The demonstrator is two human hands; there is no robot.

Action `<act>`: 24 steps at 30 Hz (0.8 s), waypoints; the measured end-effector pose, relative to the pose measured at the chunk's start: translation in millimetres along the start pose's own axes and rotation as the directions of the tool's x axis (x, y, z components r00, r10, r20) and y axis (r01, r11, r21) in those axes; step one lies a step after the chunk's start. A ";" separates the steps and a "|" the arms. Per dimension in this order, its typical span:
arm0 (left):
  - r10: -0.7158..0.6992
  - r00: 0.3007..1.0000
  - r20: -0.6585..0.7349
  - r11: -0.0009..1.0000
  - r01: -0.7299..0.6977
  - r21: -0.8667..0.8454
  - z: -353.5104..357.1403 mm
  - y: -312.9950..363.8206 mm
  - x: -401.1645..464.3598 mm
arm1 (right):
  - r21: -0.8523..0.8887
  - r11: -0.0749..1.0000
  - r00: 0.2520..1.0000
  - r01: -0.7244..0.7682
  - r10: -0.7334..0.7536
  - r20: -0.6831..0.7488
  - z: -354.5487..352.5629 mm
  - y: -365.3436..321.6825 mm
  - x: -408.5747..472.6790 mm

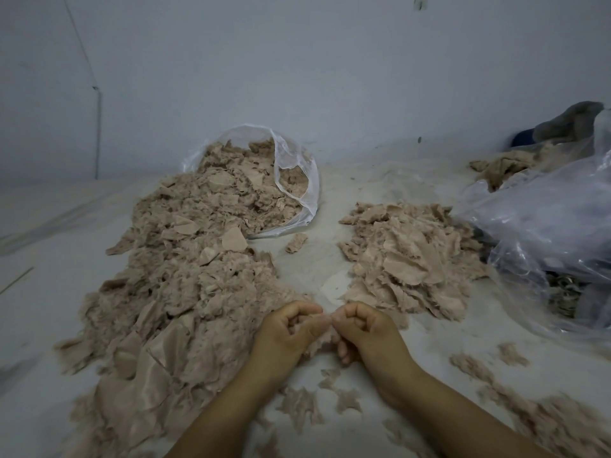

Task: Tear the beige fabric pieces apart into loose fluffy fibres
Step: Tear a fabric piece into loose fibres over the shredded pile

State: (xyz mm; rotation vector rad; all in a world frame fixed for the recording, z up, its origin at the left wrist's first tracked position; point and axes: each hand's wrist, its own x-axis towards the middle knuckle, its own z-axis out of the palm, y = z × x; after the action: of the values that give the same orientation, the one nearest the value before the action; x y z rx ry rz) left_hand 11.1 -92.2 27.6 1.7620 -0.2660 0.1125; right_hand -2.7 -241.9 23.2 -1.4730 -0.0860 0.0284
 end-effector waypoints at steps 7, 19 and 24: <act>0.018 0.994 0.104 0.999 -0.023 0.046 0.3 -2.8 -0.1 | -0.057 0.998 1.000 -0.006 0.006 -0.001 0.6 0.1 -1.5; -0.035 0.990 -0.134 0.999 0.036 0.007 -4.2 -1.6 6.8 | -0.121 0.987 0.995 0.104 -0.102 0.021 -2.0 1.3 0.0; -0.163 0.987 0.008 0.970 0.161 -0.183 -6.4 -1.2 2.1 | 0.059 0.992 0.989 0.115 -0.108 -0.101 -9.5 -4.7 1.5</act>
State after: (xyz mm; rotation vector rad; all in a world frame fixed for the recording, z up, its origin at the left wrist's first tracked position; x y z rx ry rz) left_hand 13.9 -86.0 28.2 1.5924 -0.1217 -0.0232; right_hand -0.6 -251.7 27.0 -1.4006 -0.0873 -0.1302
